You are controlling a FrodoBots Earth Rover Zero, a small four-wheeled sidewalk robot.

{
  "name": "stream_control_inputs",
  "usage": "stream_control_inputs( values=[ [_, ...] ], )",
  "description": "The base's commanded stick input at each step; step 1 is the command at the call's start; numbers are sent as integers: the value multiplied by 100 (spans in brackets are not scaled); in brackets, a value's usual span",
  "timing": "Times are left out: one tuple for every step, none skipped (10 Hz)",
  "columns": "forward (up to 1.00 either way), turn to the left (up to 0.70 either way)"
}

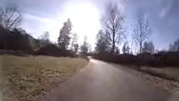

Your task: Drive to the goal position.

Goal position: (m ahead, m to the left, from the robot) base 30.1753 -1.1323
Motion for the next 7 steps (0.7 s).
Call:
stream_control_inputs(
  values=[
    [85, 0],
    [85, 0],
    [85, 0],
    [85, 0],
    [85, 0],
    [85, 0],
    [85, 0]
  ],
)
